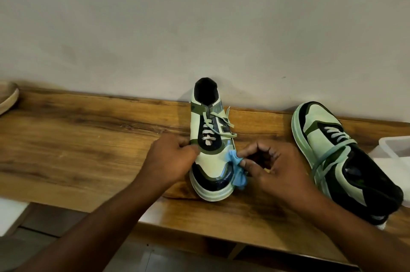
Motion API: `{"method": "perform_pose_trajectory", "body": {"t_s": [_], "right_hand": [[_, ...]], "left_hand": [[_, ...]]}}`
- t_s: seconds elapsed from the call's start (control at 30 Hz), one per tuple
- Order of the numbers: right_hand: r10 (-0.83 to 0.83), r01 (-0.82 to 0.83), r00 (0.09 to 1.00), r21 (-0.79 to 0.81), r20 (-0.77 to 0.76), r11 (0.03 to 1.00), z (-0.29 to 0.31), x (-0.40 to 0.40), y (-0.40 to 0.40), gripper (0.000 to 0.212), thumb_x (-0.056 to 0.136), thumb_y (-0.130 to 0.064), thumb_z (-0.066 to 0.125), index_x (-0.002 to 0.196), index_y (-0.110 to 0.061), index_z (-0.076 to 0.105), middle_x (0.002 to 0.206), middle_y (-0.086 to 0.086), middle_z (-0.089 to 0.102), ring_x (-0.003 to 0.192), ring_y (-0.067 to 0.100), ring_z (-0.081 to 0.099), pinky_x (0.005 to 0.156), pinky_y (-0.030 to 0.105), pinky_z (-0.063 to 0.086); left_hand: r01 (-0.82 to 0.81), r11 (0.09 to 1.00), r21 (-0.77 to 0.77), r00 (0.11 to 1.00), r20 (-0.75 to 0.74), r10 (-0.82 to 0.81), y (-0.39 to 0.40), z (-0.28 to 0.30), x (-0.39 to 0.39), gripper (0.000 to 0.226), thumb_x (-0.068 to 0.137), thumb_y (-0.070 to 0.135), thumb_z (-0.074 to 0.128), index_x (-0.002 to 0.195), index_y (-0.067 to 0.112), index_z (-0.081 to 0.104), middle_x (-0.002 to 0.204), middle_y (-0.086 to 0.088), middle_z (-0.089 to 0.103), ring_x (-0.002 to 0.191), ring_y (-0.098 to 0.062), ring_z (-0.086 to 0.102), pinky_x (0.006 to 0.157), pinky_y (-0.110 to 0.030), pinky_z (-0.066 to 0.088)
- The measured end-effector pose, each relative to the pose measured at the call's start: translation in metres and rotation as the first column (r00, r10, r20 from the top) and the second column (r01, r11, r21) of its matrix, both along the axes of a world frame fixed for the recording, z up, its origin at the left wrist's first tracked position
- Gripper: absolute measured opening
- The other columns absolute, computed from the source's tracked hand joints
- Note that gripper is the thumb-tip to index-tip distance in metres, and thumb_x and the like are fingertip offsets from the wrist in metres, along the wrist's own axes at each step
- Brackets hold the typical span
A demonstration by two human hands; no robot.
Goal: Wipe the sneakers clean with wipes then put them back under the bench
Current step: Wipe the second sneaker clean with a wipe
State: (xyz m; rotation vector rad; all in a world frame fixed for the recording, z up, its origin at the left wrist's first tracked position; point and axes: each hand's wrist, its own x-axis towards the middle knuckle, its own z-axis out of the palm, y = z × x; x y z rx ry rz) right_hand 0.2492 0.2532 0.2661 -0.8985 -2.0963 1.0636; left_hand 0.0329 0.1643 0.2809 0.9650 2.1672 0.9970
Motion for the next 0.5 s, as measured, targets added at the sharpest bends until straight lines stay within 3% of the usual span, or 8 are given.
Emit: {"method": "perform_pose_trajectory", "body": {"t_s": [0.07, 0.17, 0.3, 0.43, 0.5], "right_hand": [[0.052, -0.054, 0.997, 0.042, 0.052, 0.998, -0.002, -0.006, -0.011, 0.027, 0.082, -0.012, 0.084, 0.096, -0.034, 0.079, 0.090, -0.020, 0.074, 0.084, 0.001, 0.071, 0.072, 0.023, 0.061], [0.100, -0.113, 0.992, 0.194, 0.074, 0.974, -0.002, -0.010, -0.028, 0.032, 0.082, -0.008, 0.083, 0.105, -0.029, 0.080, 0.098, -0.019, 0.069, 0.090, 0.000, 0.068, 0.073, 0.017, 0.058], [0.239, -0.264, 0.964, 0.335, 0.116, 0.904, -0.004, -0.011, -0.042, 0.036, 0.079, 0.004, 0.080, 0.106, -0.021, 0.080, 0.098, -0.012, 0.067, 0.087, 0.000, 0.065, 0.072, 0.013, 0.053], [0.028, -0.038, 0.999, 0.240, 0.045, 0.970, -0.010, -0.012, -0.021, 0.036, 0.077, 0.007, 0.082, 0.098, -0.022, 0.082, 0.095, -0.015, 0.070, 0.087, -0.001, 0.068, 0.074, 0.011, 0.054], [0.017, -0.029, 0.999, 0.262, 0.049, 0.965, -0.008, -0.013, -0.026, 0.033, 0.077, 0.005, 0.081, 0.098, -0.020, 0.081, 0.095, -0.014, 0.070, 0.086, 0.000, 0.067, 0.072, 0.012, 0.055]], "left_hand": [[0.027, 0.999, 0.026, 1.000, 0.004, -0.027, 0.000, -0.001, 0.006, 0.016, 0.086, 0.044, 0.079, 0.091, 0.029, 0.083, 0.083, 0.011, 0.079, 0.080, -0.007, 0.076, 0.079, -0.040, 0.065], [0.070, 0.998, 0.007, 0.983, -0.169, -0.068, 0.001, -0.005, 0.011, 0.037, 0.075, 0.047, 0.090, 0.108, 0.033, 0.082, 0.095, 0.016, 0.080, 0.084, 0.004, 0.072, 0.077, -0.024, 0.060], [0.042, 0.999, -0.021, 0.986, -0.160, -0.045, 0.006, -0.006, 0.007, 0.043, 0.067, 0.041, 0.096, 0.106, 0.030, 0.082, 0.097, 0.011, 0.081, 0.084, -0.002, 0.074, 0.082, -0.035, 0.064], [0.052, 0.998, -0.040, 0.979, -0.195, -0.059, 0.008, -0.007, 0.007, 0.045, 0.066, 0.043, 0.096, 0.107, 0.030, 0.081, 0.098, 0.011, 0.080, 0.085, -0.004, 0.074, 0.082, -0.036, 0.064], [0.037, 0.999, -0.033, 0.980, -0.195, -0.043, 0.008, -0.008, 0.008, 0.045, 0.067, 0.045, 0.096, 0.107, 0.031, 0.081, 0.096, 0.011, 0.080, 0.084, -0.004, 0.074, 0.082, -0.035, 0.064]]}}
